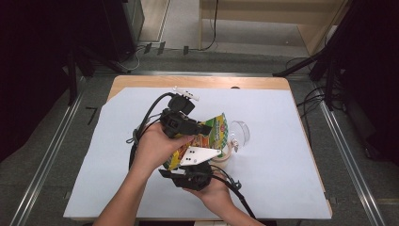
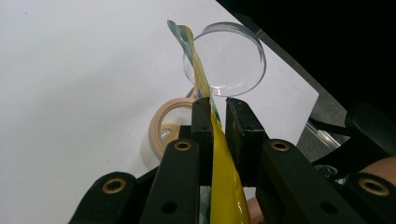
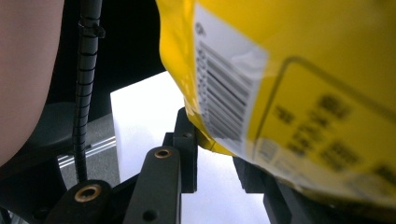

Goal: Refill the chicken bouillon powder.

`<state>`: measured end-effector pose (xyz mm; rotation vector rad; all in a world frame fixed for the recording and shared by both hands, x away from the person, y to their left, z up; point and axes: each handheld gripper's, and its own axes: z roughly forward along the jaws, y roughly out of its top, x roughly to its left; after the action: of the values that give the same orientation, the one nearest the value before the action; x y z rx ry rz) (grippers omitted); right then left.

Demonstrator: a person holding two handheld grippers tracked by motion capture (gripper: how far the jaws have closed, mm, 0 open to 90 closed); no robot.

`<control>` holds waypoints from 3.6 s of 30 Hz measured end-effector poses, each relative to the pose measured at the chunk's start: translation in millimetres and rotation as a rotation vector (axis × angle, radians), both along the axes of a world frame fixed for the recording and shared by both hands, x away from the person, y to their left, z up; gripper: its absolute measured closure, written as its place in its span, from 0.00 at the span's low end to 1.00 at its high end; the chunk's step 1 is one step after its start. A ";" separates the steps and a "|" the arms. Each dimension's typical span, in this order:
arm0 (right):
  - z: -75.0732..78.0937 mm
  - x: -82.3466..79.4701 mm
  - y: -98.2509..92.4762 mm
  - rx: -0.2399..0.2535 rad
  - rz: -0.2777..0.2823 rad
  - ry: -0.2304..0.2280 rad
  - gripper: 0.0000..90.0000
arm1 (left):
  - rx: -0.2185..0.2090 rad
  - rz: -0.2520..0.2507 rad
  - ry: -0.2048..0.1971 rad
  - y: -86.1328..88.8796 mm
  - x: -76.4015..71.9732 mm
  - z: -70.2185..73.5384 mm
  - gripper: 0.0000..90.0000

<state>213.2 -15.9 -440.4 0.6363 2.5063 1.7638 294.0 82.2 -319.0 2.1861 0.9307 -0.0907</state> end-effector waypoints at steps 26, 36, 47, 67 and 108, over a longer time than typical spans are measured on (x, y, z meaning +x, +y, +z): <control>5.6 -0.8 2.5 0.009 -0.009 0.043 0.82 | 0.005 -0.001 0.003 0.8 2.1 2.5 0.91; 8.3 -2.1 5.5 -0.008 -0.041 0.069 0.82 | 0.004 -0.013 0.011 2.1 3.2 3.0 0.91; 8.5 -1.2 10.1 -0.007 -0.064 0.076 0.82 | -0.015 -0.022 0.022 5.0 6.6 2.8 0.91; 8.0 1.2 11.9 -0.018 -0.079 0.060 0.82 | -0.019 -0.020 0.001 5.7 5.1 5.3 0.91; 2.1 7.1 12.3 0.025 -0.129 0.087 0.79 | -0.024 -0.015 -0.009 3.0 7.3 4.1 0.91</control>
<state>220.3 -3.6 -438.3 0.8729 2.4383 1.7620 301.3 85.2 -314.9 2.1705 0.9036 -0.0988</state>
